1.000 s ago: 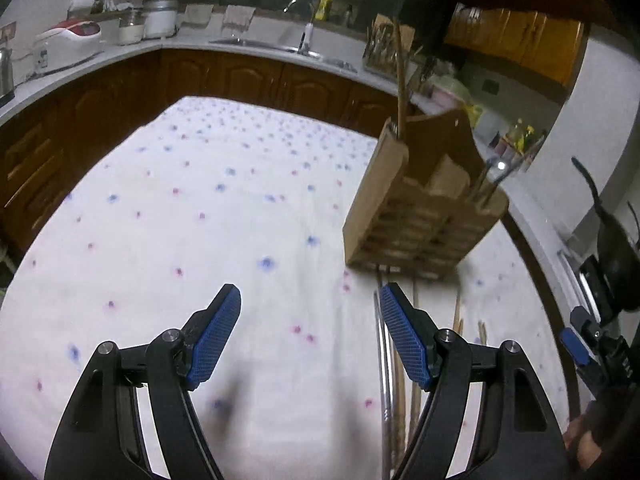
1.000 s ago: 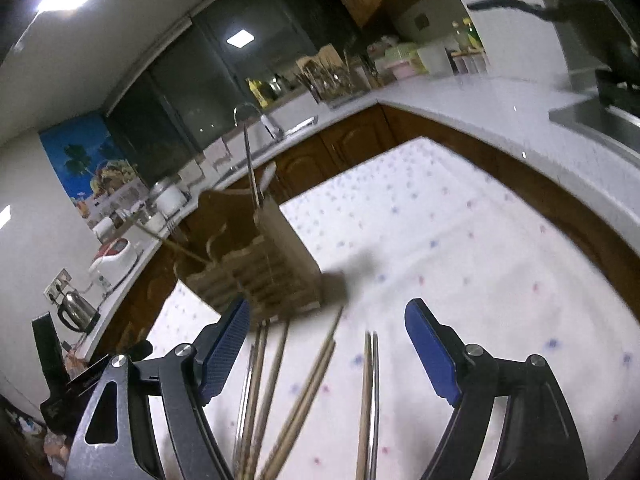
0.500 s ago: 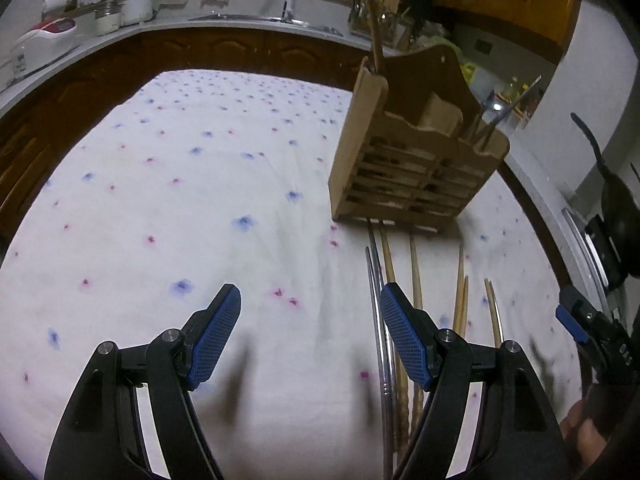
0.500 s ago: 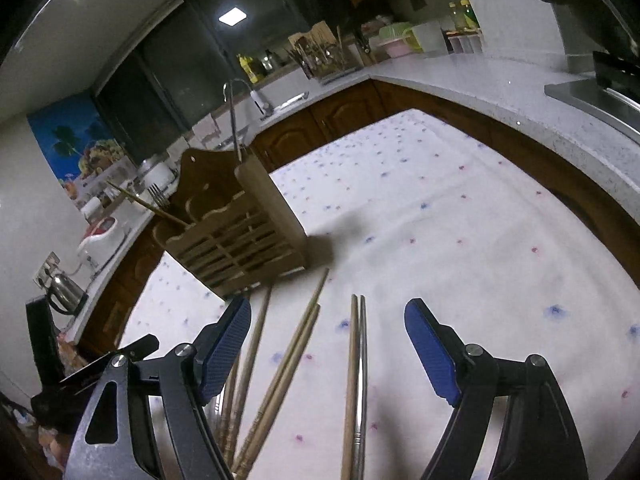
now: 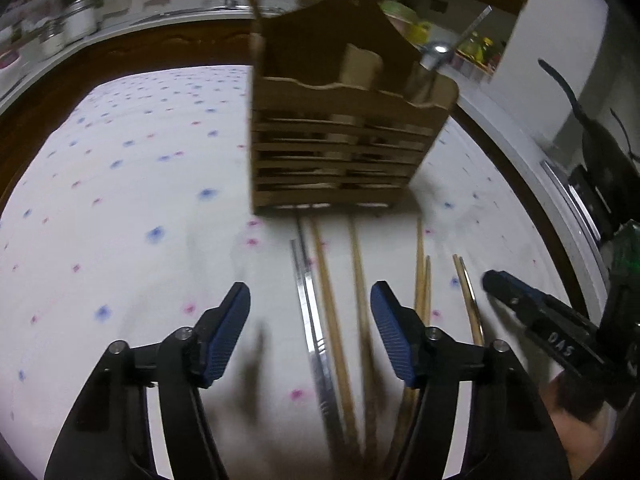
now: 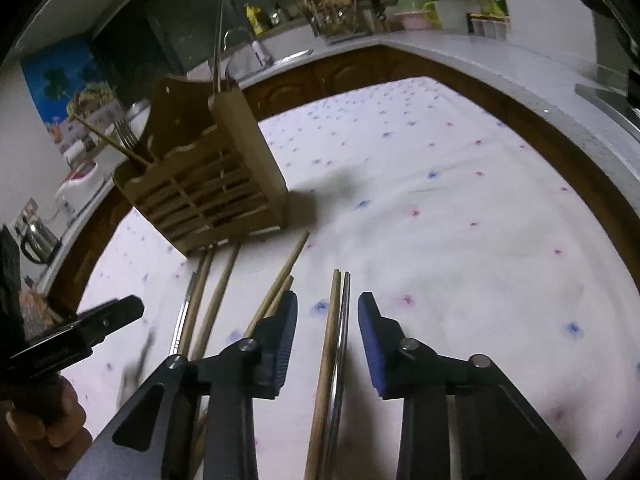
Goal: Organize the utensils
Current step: 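Move both open tools back over the remaining chopsticks, then grasp a wooden chopstick with the right tool while the left tool grasps another, then lift both wooden chopsticks and carry them above the wooden caddy, then lower both chopsticks into the caddy and open both tools, then move both open tools back over the remaining chopsticks, then grasp a wooden chopstick with the left tool while the right grasps a metal chopstick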
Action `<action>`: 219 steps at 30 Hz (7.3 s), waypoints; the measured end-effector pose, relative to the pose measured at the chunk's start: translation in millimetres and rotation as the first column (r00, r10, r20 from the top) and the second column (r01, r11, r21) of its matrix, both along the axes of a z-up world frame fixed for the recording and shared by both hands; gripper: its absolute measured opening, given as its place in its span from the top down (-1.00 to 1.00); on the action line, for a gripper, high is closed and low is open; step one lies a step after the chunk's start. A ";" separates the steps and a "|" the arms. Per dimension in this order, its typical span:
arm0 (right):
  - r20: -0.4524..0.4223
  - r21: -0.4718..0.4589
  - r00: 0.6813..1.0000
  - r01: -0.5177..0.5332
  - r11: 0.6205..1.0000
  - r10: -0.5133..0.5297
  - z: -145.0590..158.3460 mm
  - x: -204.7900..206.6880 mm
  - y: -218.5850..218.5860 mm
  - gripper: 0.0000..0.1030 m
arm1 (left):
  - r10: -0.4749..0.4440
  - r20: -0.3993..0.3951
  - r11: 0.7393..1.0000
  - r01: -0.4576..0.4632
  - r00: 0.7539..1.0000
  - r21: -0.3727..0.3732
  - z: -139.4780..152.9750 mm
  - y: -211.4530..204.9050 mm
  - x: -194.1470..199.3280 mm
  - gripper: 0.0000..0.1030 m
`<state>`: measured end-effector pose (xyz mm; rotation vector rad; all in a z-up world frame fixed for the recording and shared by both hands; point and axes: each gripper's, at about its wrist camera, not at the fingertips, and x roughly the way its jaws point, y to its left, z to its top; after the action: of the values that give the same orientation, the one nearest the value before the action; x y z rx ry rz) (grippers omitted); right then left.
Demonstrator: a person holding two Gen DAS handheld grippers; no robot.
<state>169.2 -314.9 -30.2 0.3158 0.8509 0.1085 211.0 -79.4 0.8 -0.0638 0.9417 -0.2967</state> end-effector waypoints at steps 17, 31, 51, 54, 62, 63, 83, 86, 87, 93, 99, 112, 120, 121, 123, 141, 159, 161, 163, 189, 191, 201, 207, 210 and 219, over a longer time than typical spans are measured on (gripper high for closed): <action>-0.062 -0.080 0.995 -0.077 0.994 0.072 -15.7 39.4 6.3 0.60 | -0.087 -0.079 0.984 0.098 0.993 0.152 -31.7 -49.6 59.6 0.40; -0.062 -0.085 0.991 -0.122 0.989 0.117 -15.4 9.2 20.5 0.76 | -0.107 -0.059 0.975 0.116 0.993 0.191 -35.9 -58.1 51.7 0.40; -0.040 -0.012 0.994 -0.104 0.995 0.103 -2.9 9.0 14.6 0.89 | -0.166 -0.025 0.985 0.167 0.986 0.040 -9.8 -43.0 21.3 0.90; 0.014 0.003 0.995 -0.098 0.995 0.098 19.8 -2.9 13.1 0.90 | -0.169 0.006 0.986 0.169 0.986 -0.011 9.4 -30.2 8.7 0.90; 0.124 0.028 0.989 -0.089 0.996 0.085 65.2 -27.0 8.8 0.90 | -0.143 0.084 0.982 0.152 0.986 -0.111 54.9 -4.7 -16.2 0.90; 0.142 0.030 0.986 -0.088 0.996 0.083 71.3 -30.1 9.3 0.90 | -0.138 0.095 0.982 0.149 0.986 -0.119 60.5 -1.8 -19.2 0.90; 0.392 0.012 0.919 -0.052 0.999 0.043 166.4 -44.0 5.7 0.90 | -0.011 0.286 0.976 0.072 0.958 -0.204 142.4 50.9 -43.5 0.91; 0.403 0.014 0.914 -0.050 0.999 0.040 170.5 -39.8 5.2 0.90 | 0.008 0.295 0.975 0.058 0.956 -0.214 146.0 55.5 -39.8 0.90; 0.406 0.015 0.913 -0.050 0.999 0.039 171.5 -39.6 4.7 0.90 | 0.014 0.300 0.975 0.053 0.954 -0.216 148.2 57.3 -38.0 0.90; 0.442 0.031 0.897 -0.036 0.999 0.019 184.1 -30.4 2.4 0.90 | 0.066 0.348 0.974 0.015 0.935 -0.227 169.2 65.1 -26.5 0.91; 0.511 0.050 0.860 -0.016 0.999 -0.012 210.4 -12.7 1.2 0.90 | 0.152 0.437 0.964 -0.036 0.887 -0.263 203.2 74.3 -8.7 0.90; 0.585 0.067 0.807 0.047 0.997 -0.078 220.0 47.0 12.6 0.90 | 0.320 0.469 0.929 -0.176 0.824 -0.325 195.2 82.4 48.2 0.90; 0.532 0.061 0.842 0.067 0.996 -0.089 172.5 71.1 21.2 0.90 | 0.297 0.420 0.942 -0.192 0.858 -0.274 138.5 70.8 66.2 0.90; 0.519 0.059 0.850 0.066 0.996 -0.087 165.0 73.7 21.2 0.90 | 0.283 0.407 0.945 -0.179 0.869 -0.275 130.6 69.7 68.2 0.90; 0.491 0.057 0.867 0.061 0.996 -0.081 152.6 78.3 20.1 0.89 | 0.275 0.395 0.950 -0.185 0.876 -0.249 121.1 65.2 69.6 0.89; 0.393 0.046 0.919 0.016 0.999 -0.033 135.1 90.3 23.2 0.78 | 0.216 0.333 0.967 -0.155 0.918 -0.200 111.4 51.7 75.7 0.72; 0.471 0.165 0.872 0.057 0.985 -0.129 156.1 22.5 -15.7 -0.90 | 0.276 0.352 0.952 -0.203 0.894 -0.230 124.0 83.7 -3.1 -0.66; 0.462 0.155 0.878 0.059 0.986 -0.125 149.0 12.2 -15.2 -0.91 | 0.277 0.339 0.954 -0.214 0.899 -0.212 114.6 86.2 -12.2 -0.66; 0.442 0.146 0.889 0.063 0.987 -0.122 138.7 1.2 -14.8 -0.91 | 0.270 0.317 0.958 -0.218 0.909 -0.188 102.2 88.2 -20.5 -0.66; 0.224 0.009 0.973 0.061 0.998 -0.061 42.4 -75.1 11.9 -0.91 | 0.180 0.190 0.984 -0.173 0.965 -0.052 33.7 69.2 -65.1 -0.66; 0.212 -0.003 0.976 0.059 0.998 -0.057 40.7 -73.2 12.9 -0.91 | 0.156 0.173 0.988 -0.152 0.973 -0.033 30.4 62.8 -62.5 -0.66; 0.135 -0.059 0.990 0.056 0.997 -0.047 28.3 -56.3 11.5 -0.67 | 0.047 0.096 0.997 -0.053 0.994 0.054 13.6 24.9 -37.4 -0.50; 0.072 -0.075 0.997 0.028 0.997 -0.023 19.2 -34.8 10.7 -0.17 | -0.021 0.053 0.997 0.017 0.998 0.081 3.7 -0.3 -13.3 -0.23; 0.041 -0.085 0.999 0.012 0.996 -0.008 13.0 -23.1 11.5 -0.03 | -0.058 0.026 0.992 0.055 0.998 0.115 -3.5 -16.5 -0.2 -0.07; -0.038 -0.116 0.999 -0.030 0.993 0.026 -5.4 10.8 14.3 0.32 | -0.116 -0.040 0.975 0.122 0.992 0.184 -25.5 -49.0 34.8 0.35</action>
<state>180.0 -300.5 -35.6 0.1965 0.8945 0.0790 245.8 -128.4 -24.6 0.1613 1.0004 -0.3175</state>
